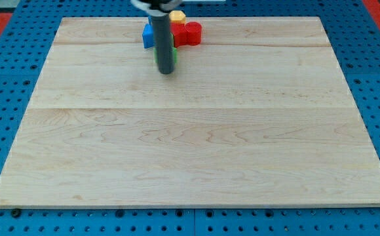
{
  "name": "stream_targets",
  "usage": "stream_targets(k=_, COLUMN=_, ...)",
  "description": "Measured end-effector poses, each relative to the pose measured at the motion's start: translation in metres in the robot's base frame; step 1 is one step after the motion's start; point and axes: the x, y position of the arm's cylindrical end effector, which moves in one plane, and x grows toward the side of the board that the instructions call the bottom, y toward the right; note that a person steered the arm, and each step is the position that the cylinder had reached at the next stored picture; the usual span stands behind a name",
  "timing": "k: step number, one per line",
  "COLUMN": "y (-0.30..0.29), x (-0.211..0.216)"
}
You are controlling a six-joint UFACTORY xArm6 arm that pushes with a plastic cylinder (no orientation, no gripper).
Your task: Push a group of blocks up a bit
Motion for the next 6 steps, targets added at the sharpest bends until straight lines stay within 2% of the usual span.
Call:
stream_targets(k=1, y=0.028, x=0.000)
stream_targets(k=2, y=0.029, x=0.001)
stream_targets(k=3, y=-0.034, x=0.017)
stream_targets(k=4, y=-0.077, x=0.009)
stream_targets(k=5, y=-0.031, x=-0.027)
stream_targets(k=6, y=-0.023, x=-0.054)
